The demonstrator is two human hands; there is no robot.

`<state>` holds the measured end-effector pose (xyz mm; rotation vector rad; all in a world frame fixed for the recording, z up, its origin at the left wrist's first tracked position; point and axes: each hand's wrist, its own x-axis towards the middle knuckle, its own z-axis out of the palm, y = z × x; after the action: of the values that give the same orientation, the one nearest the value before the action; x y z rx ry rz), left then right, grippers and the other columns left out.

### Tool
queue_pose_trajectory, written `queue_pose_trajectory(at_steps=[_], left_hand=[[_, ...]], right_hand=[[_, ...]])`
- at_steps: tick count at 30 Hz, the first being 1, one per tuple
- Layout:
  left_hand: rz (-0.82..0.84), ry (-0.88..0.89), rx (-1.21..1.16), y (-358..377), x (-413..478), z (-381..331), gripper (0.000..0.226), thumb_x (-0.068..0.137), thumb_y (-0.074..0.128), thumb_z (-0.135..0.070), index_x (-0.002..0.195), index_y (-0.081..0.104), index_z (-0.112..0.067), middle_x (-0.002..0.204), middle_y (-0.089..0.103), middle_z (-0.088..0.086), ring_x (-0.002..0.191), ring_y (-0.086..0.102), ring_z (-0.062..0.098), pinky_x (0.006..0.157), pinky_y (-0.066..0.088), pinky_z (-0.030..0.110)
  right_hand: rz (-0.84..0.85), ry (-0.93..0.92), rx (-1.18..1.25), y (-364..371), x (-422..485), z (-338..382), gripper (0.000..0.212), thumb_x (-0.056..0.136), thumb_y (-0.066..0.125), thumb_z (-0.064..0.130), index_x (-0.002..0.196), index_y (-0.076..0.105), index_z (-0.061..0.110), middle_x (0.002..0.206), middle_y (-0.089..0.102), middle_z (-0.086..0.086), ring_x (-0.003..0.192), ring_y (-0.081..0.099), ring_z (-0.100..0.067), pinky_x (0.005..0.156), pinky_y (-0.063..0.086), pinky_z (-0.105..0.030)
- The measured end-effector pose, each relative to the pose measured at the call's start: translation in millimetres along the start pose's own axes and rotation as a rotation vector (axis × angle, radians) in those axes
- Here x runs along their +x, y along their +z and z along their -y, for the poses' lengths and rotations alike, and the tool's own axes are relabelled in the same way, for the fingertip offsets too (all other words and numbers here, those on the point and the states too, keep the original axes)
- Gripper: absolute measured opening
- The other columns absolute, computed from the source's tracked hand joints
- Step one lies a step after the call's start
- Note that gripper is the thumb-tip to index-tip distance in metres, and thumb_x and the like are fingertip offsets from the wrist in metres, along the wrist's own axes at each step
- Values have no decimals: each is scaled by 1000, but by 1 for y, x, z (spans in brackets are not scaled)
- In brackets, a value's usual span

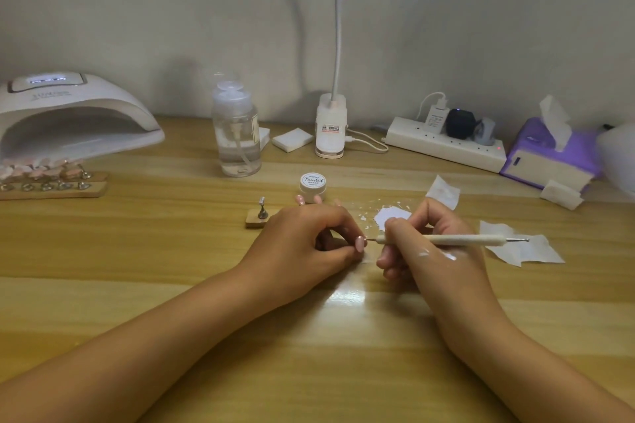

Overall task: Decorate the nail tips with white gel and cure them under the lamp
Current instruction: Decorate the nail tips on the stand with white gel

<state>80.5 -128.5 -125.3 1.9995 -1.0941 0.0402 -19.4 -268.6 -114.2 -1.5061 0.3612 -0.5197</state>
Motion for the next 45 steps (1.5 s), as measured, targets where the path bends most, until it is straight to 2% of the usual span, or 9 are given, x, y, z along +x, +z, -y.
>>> queue_pose_trajectory(at_steps=[4,10,16,20,24,28,34,40,45], left_hand=[[-11,13,1,0,0,-1,22,80,75,-10,76,66,-30,57,54,-37,53,54,-2,102,15,-2],[-14,33,-4,1,1,1,24,79,75,-8,77,67,-31,58,55,-39,52,53,-2,98,14,-6],[-2,36,-10,1,1,1,18,80,75,-9,79,71,-27,60,55,-40,54,56,0,98,15,-4],[-6,23,-20,0,0,-1,19,80,75,-9,79,70,-27,60,55,-39,55,56,0,107,16,5],[-5,31,-29,0,0,-3,21,80,76,-8,78,69,-28,59,55,-38,54,53,-3,105,31,21],[-9,41,-27,0,1,-2,23,80,76,-10,76,67,-31,62,56,-38,55,54,-2,110,27,18],[-14,70,-13,0,0,-1,28,79,75,-8,76,66,-33,61,55,-39,53,52,-3,96,27,-1],[-6,66,-3,0,0,-1,24,80,76,-10,76,68,-33,61,56,-36,54,53,-2,77,40,10],[-14,64,1,0,1,-1,30,79,74,-6,75,65,-35,61,56,-37,53,53,-1,97,33,8]], right_hand=[[18,-4,16,1,1,-1,30,89,65,10,64,48,15,56,67,-13,45,61,-15,46,50,-21],[35,-19,-13,0,-1,-2,31,90,64,7,65,48,12,56,68,-14,44,62,-13,45,49,-20],[59,-18,-16,2,-2,2,44,90,64,7,52,52,24,56,68,-14,45,62,-13,45,50,-20],[66,-19,-16,2,-2,3,44,91,64,6,52,52,24,56,68,-16,45,62,-13,45,50,-20],[59,-19,-18,2,-1,2,43,90,63,6,53,50,22,56,67,-16,46,62,-14,46,50,-21],[36,-23,-24,2,0,1,32,90,63,6,64,47,13,56,68,-16,45,62,-15,46,50,-21],[52,-32,-26,2,-1,0,39,90,63,6,56,50,21,56,67,-16,46,63,-14,46,50,-21],[58,-41,-28,1,-1,1,40,89,64,9,53,53,24,56,68,-15,47,63,-15,47,51,-21],[69,-45,-55,1,0,0,41,91,64,8,54,53,24,57,68,-15,48,63,-16,48,51,-22]])
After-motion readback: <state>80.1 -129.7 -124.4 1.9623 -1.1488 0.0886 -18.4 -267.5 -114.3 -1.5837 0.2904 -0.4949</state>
